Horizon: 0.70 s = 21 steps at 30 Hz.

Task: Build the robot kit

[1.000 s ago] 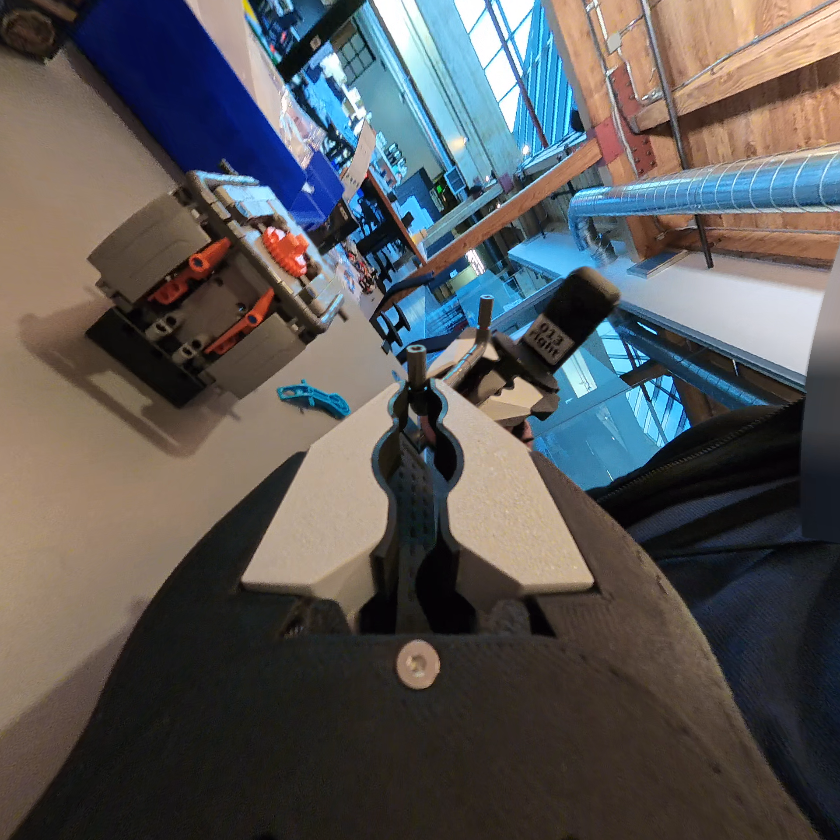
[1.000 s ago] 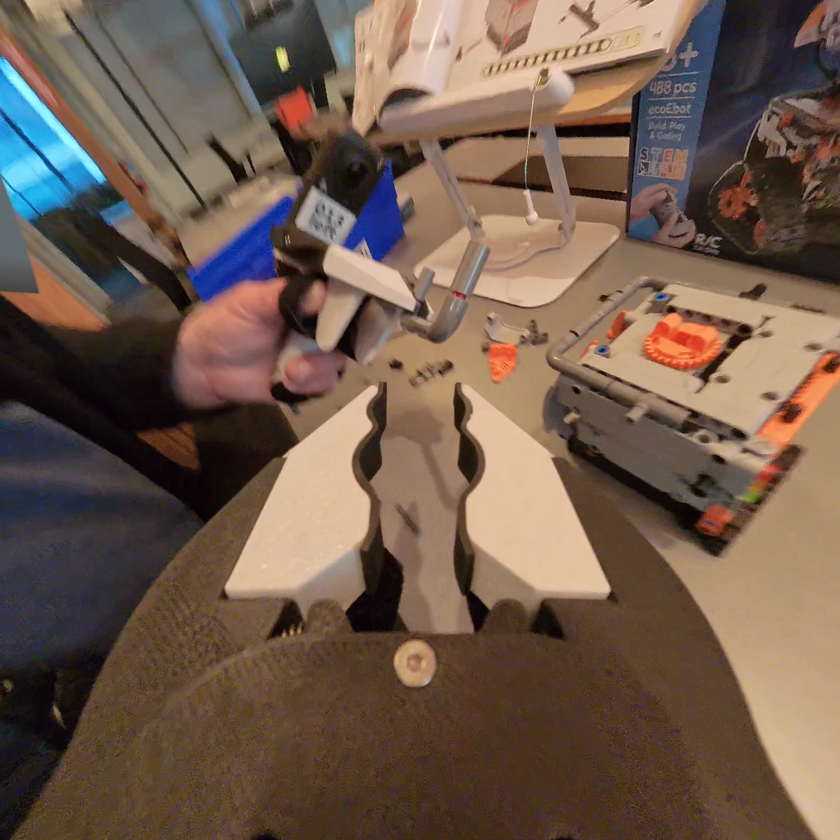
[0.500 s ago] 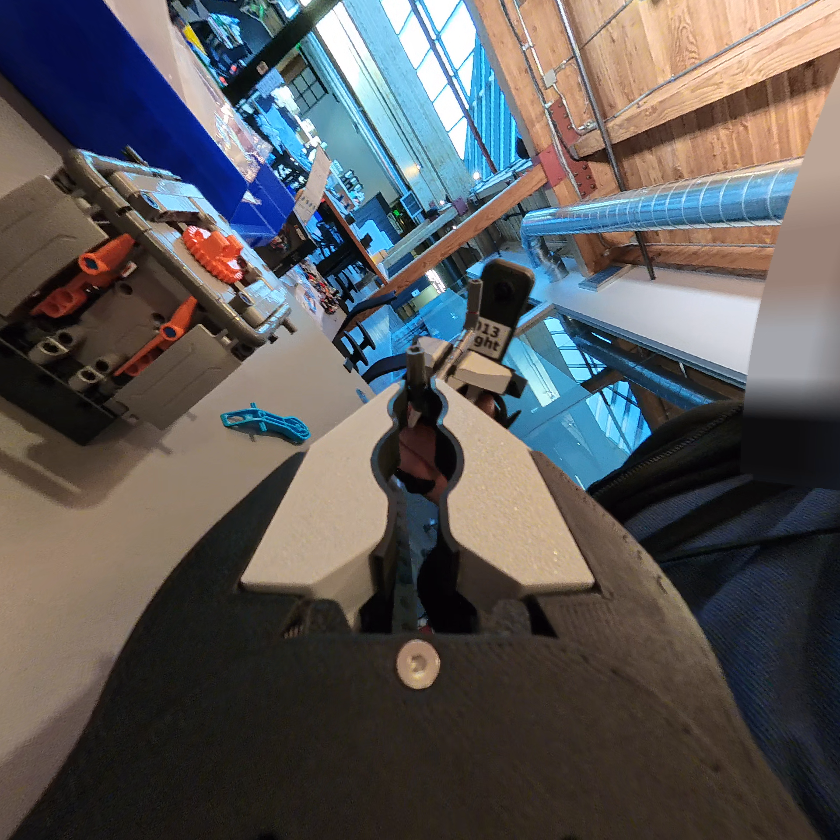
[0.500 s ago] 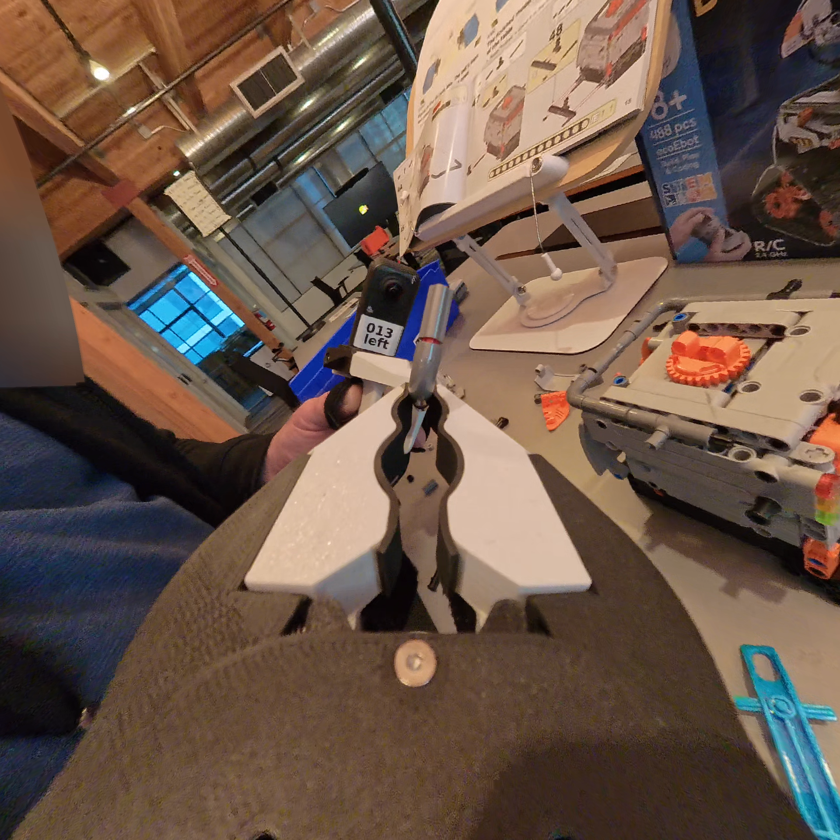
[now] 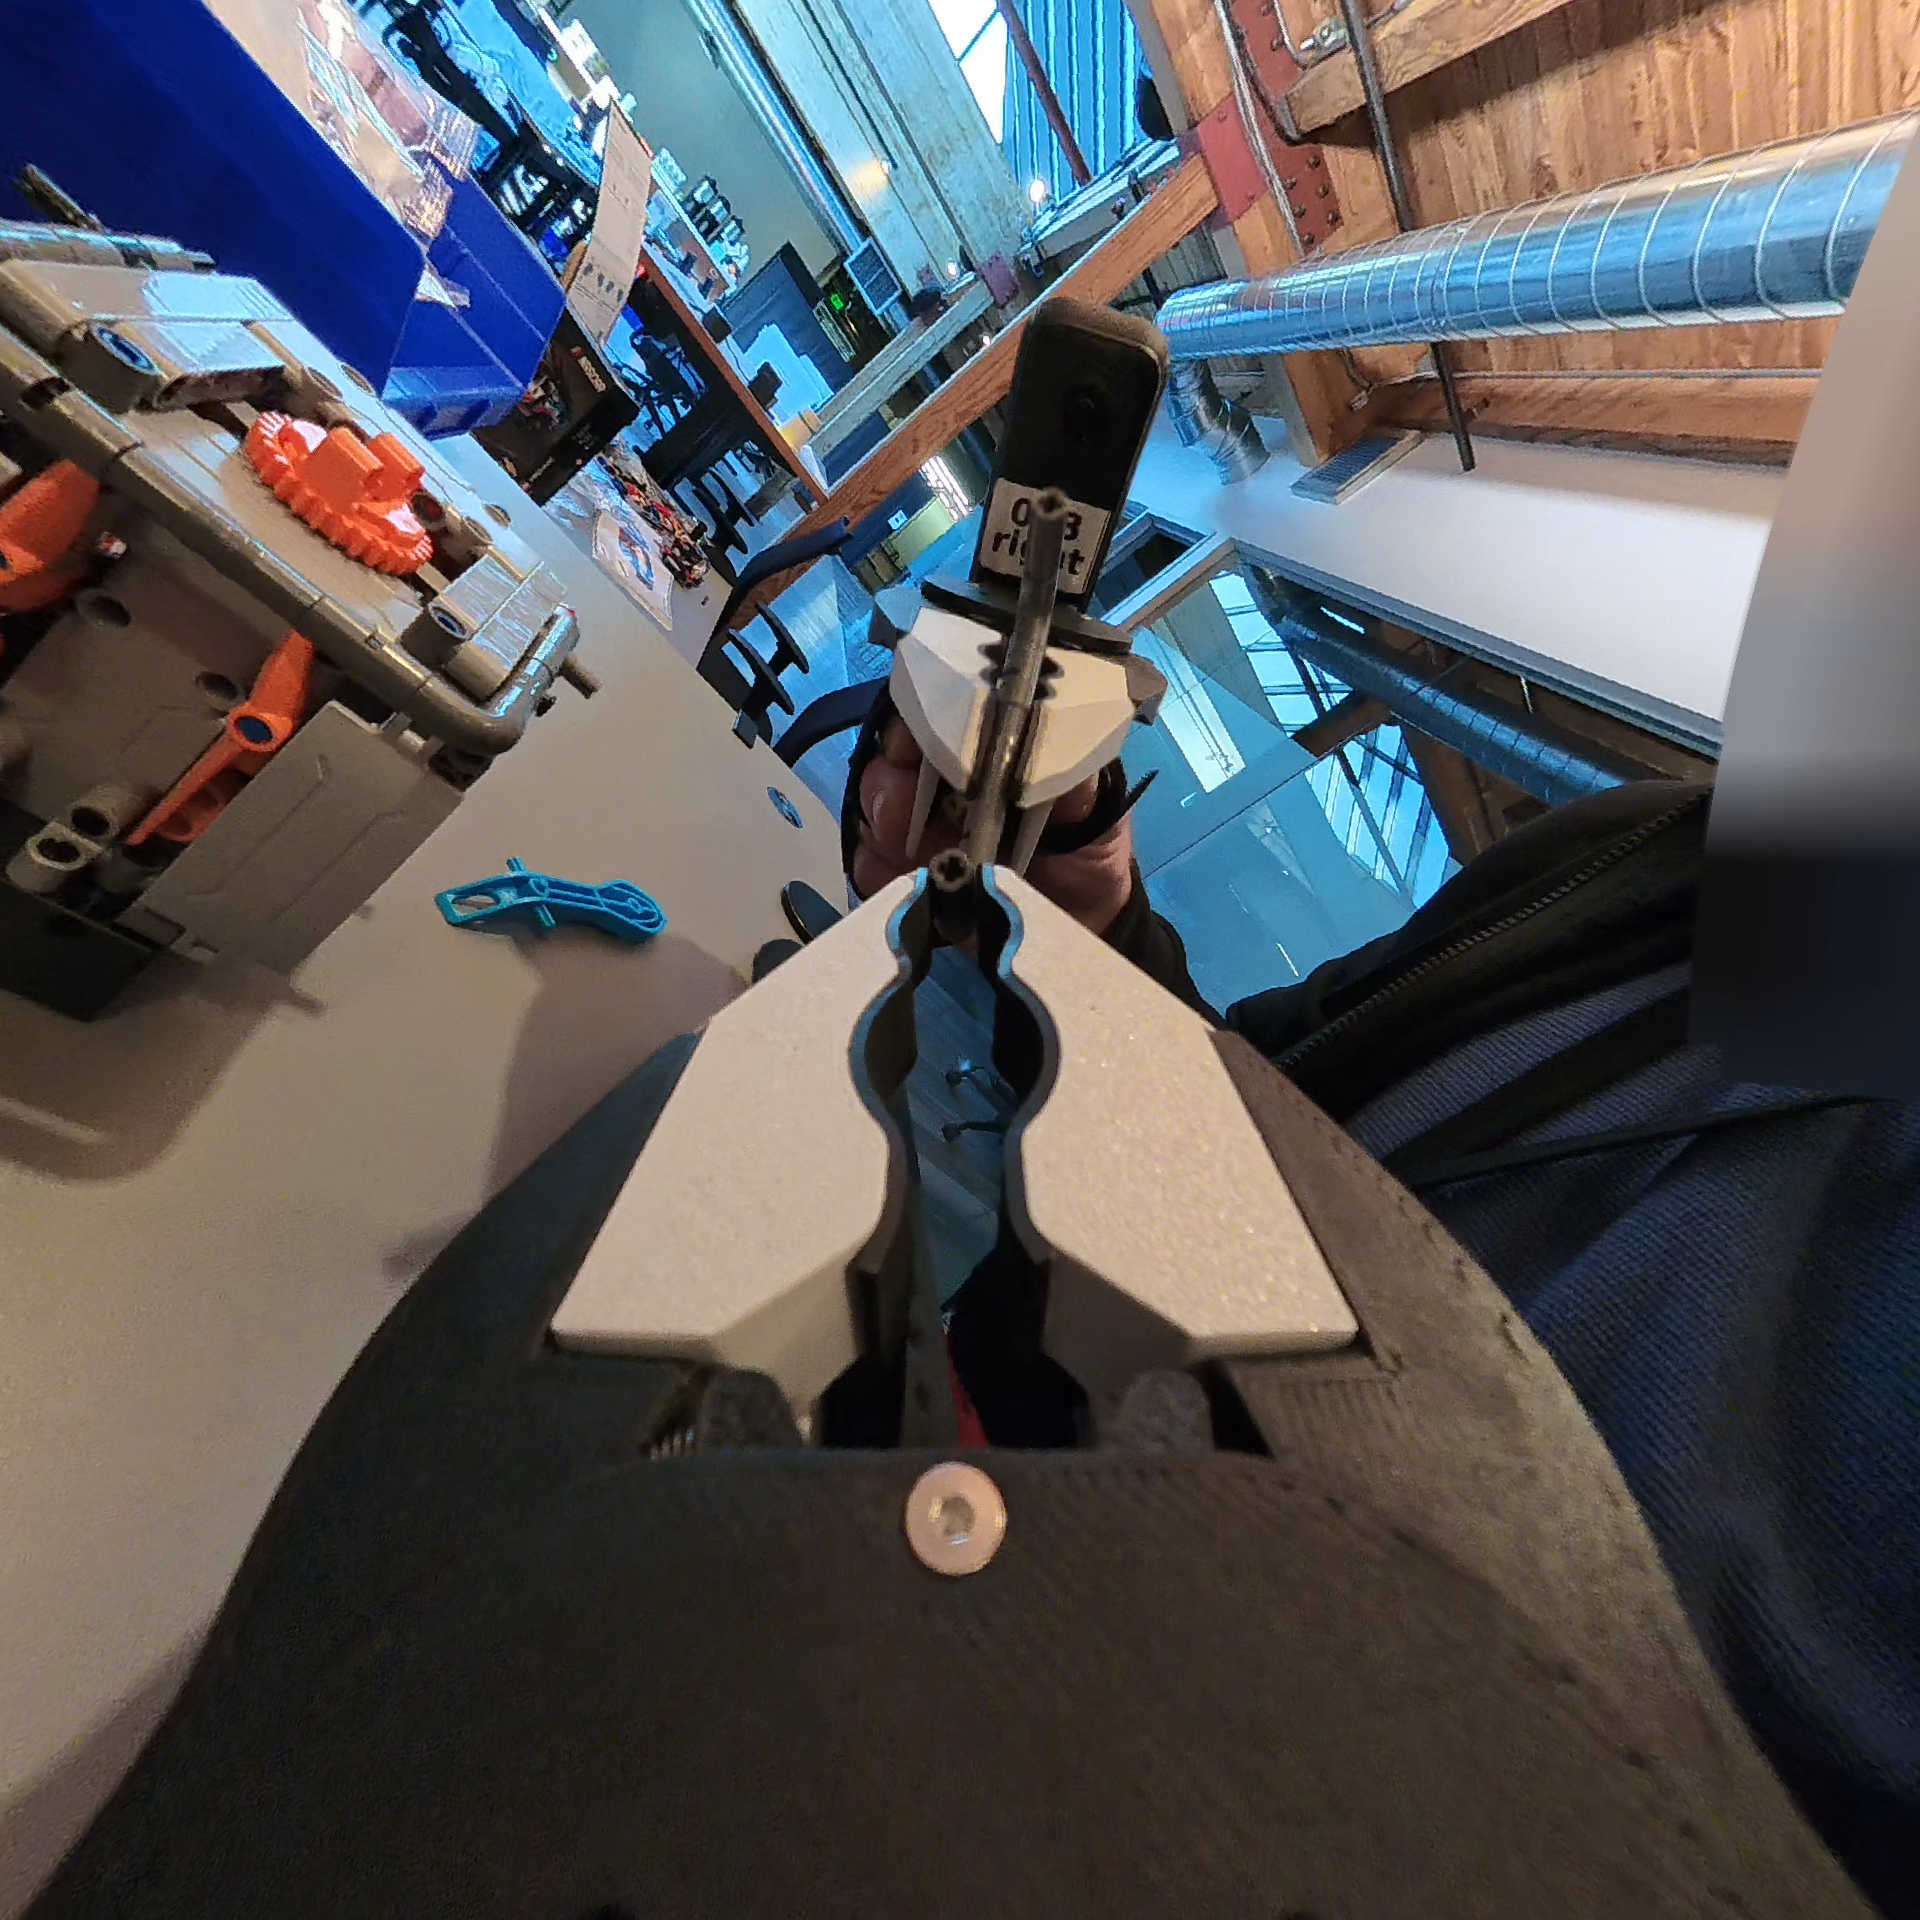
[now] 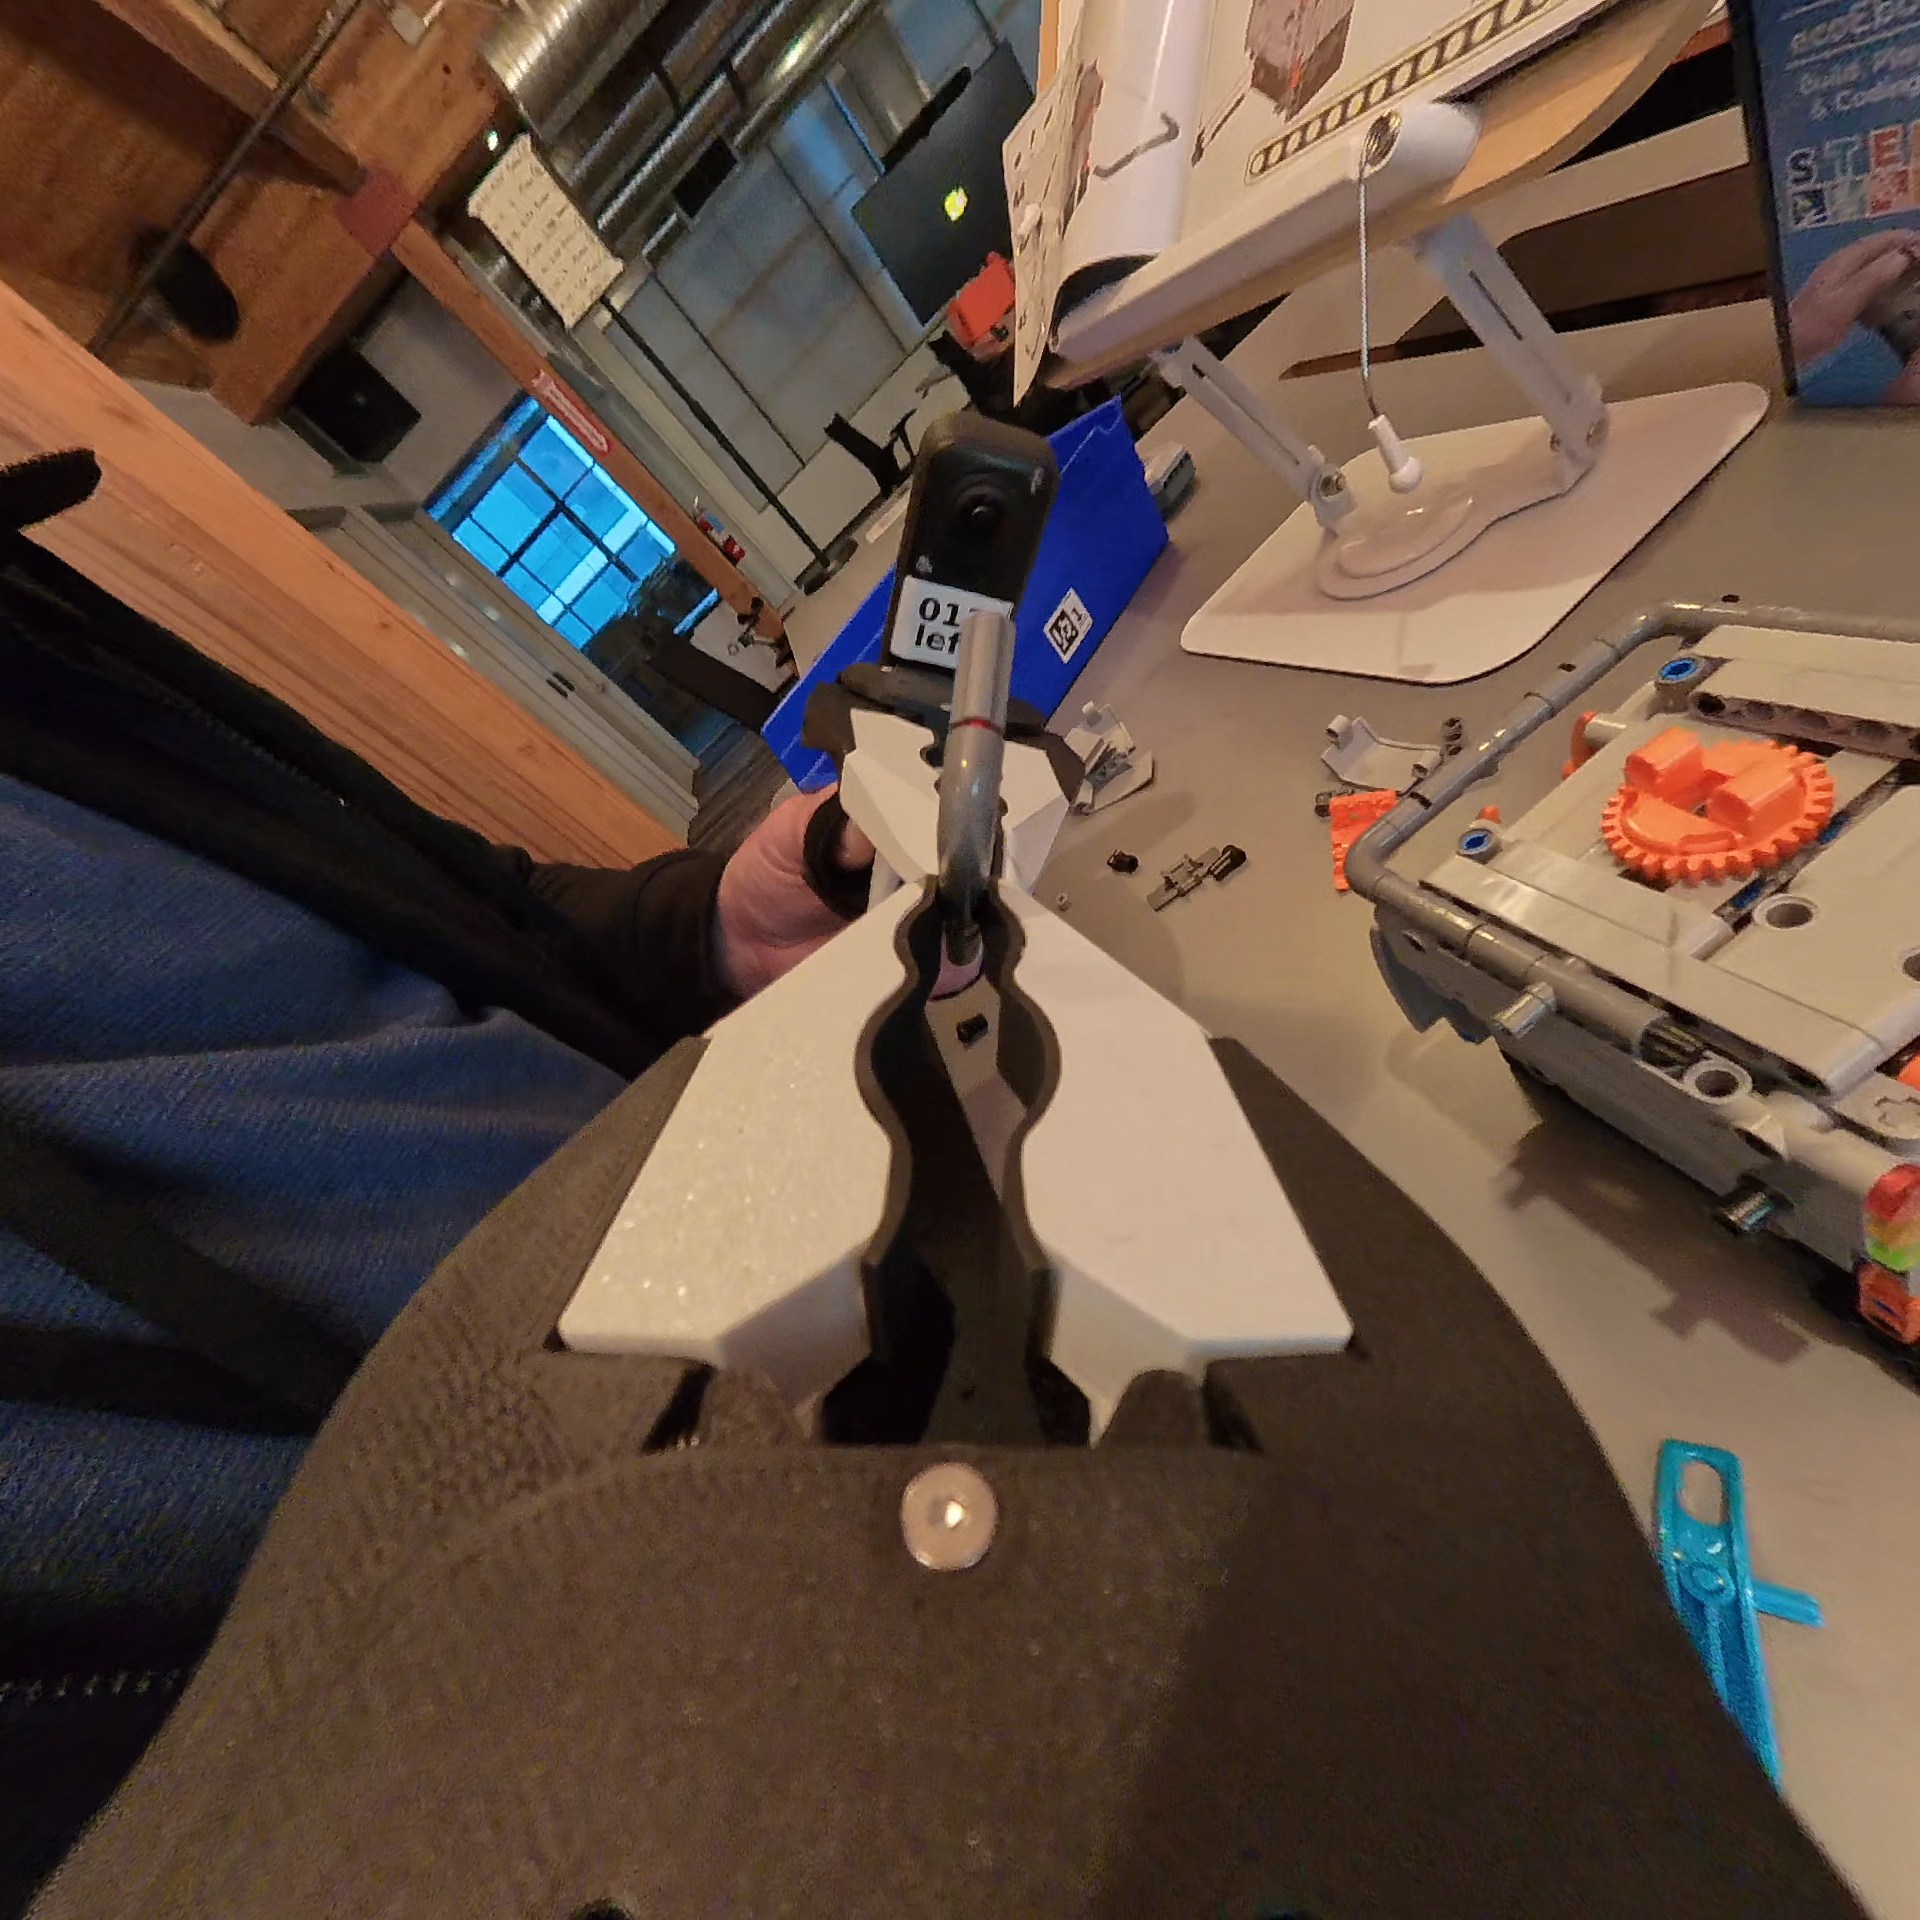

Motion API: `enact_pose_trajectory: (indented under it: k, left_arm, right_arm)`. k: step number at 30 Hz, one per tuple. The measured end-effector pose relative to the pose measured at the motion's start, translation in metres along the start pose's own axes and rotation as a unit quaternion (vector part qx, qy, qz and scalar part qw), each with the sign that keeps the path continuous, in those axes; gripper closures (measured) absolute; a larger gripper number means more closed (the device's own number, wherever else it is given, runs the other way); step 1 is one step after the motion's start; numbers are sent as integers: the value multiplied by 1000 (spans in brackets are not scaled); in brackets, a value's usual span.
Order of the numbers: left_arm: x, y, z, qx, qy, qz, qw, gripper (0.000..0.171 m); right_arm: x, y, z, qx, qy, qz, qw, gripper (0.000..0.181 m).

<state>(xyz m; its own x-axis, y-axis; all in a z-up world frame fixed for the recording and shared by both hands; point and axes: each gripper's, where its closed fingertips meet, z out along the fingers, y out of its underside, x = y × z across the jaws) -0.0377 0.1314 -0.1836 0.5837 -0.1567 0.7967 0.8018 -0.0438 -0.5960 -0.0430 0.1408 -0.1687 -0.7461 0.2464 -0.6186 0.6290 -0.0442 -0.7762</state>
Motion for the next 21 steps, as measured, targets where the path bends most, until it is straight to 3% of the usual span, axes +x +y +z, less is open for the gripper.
enact_pose_trajectory:
  k: [8,21]
  left_arm:
    - [-1,3,2,16,2,-17,1000,166]
    - [0,6,-9,8,-21,20,1000,156]
  right_arm:
    - [3,-4,1,43,12,15,999,177]
    - [-1,3,0,21,-2,6,1000,178]
